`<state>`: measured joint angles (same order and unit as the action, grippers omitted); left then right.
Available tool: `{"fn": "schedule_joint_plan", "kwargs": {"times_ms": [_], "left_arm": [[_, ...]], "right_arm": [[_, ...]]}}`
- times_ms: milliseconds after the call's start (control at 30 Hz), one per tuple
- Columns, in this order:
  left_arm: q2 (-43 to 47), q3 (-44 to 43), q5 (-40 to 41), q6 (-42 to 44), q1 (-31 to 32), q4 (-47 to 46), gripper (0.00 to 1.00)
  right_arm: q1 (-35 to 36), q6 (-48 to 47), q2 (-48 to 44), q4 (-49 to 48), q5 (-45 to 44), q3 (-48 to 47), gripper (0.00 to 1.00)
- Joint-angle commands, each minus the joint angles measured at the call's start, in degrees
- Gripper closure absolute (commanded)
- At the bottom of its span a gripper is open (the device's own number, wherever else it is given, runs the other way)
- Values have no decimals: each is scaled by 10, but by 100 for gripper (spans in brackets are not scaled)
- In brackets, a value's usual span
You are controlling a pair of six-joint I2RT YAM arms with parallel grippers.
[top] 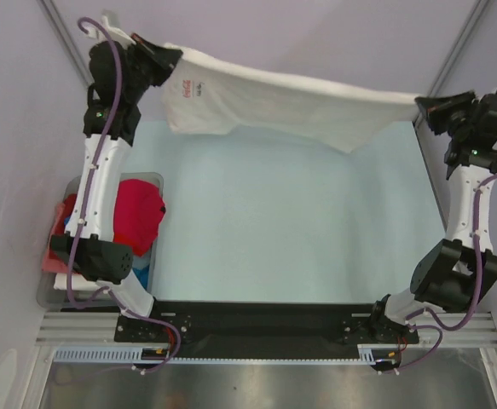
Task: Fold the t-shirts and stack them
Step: Fold the tshirt
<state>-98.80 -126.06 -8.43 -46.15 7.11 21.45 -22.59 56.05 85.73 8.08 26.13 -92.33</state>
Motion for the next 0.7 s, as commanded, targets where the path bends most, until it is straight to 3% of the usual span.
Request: {"fn": "schedule_joint_plan", "kwargs": {"times_ms": [0,33,67,233,433,667], "left_arm": [[61,173,-34,26,-4,-56,100],[88,227,-15,30,0,-66,99],[150,338,23,33,7,-83,100],[299,625,107,21,18,-67,100],[420,798,145,5,36,-14,100],[512,949,138,-29,51,16,100]], "right_arm": [[-6,16,-6,-58,31,132,100],[-7,13,-13,-62,29,164,100],[-7,4,-26,-70,25,217,100],[-17,-21,-85,-75,12,380,100],[-47,-73,-207,-38,-26,523,100],[-62,-111,-379,102,-110,619,100]]}}
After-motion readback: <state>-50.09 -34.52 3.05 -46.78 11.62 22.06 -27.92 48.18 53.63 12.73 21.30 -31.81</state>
